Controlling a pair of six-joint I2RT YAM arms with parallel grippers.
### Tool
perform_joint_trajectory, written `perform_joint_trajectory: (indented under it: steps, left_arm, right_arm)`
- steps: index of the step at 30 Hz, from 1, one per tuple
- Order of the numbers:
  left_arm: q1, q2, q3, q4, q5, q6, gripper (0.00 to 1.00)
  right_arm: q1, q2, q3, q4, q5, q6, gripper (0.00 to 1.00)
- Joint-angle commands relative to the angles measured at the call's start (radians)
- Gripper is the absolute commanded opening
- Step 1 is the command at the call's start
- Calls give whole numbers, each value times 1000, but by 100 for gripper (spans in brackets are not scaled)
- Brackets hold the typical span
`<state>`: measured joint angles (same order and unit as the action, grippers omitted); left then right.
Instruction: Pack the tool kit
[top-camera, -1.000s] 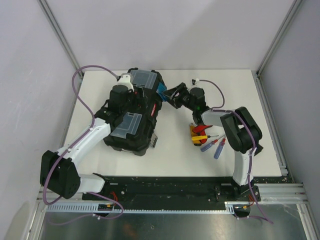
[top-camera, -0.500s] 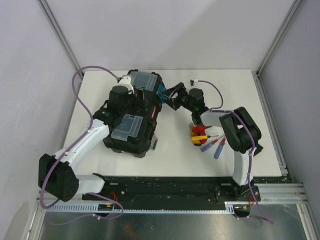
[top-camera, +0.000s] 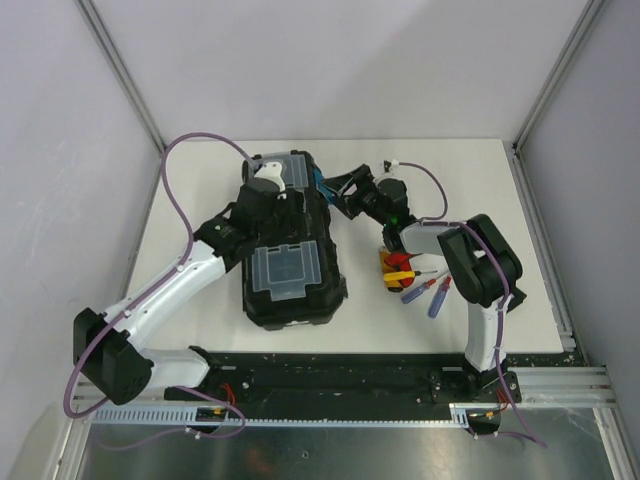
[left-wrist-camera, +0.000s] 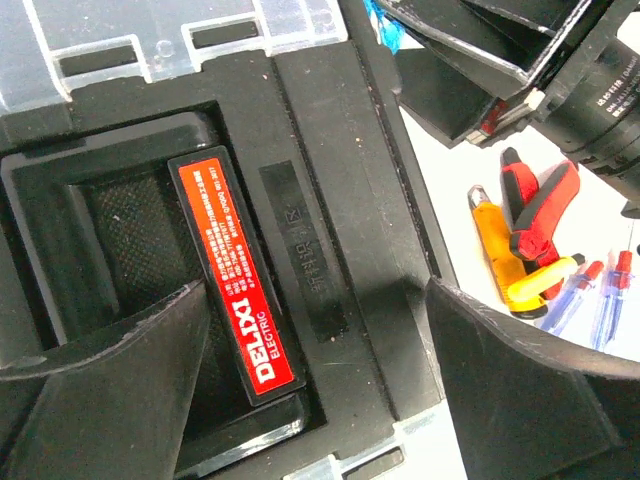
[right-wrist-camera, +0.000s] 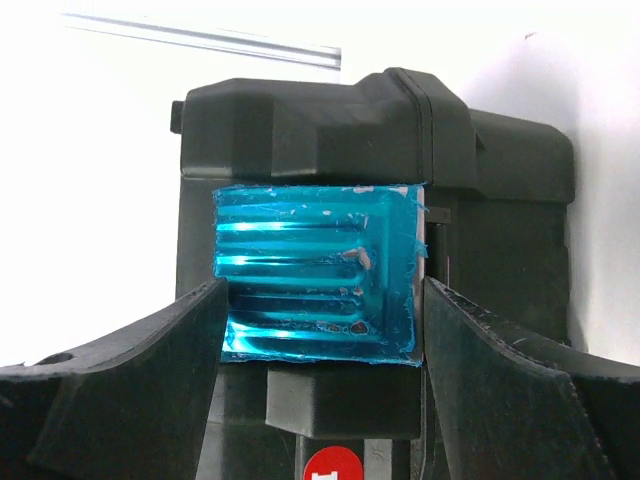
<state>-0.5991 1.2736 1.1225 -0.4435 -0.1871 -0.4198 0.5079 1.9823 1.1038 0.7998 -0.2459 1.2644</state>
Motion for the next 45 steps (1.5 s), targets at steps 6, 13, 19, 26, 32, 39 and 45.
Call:
perform_joint_trajectory:
  steps: [6, 13, 19, 26, 32, 39, 45]
  left_arm:
    - [-44, -57, 77, 67, -109, -88, 99]
    - [-44, -88, 86, 72, -167, -117, 99]
    - [-47, -19, 143, 86, -84, -123, 98]
    - [-47, 67, 144, 86, -120, -126, 98]
    - [-44, 113, 142, 140, -20, -137, 89]
    - [-53, 72, 141, 202, -1, -140, 79]
    - [-41, 0, 108, 138, -90, -122, 77]
  right_arm:
    - [55, -91, 20, 221, -18, 16, 79]
    - [47, -94, 13, 220, -23, 42, 85]
    - [53, -83, -10, 280, -41, 138, 97]
    - [54, -150, -40, 166, -61, 25, 99]
    - [52, -96, -103, 408, -104, 144, 99]
    - [85, -94, -124, 378, -52, 163, 94]
    - [105, -141, -125, 246, -23, 116, 88]
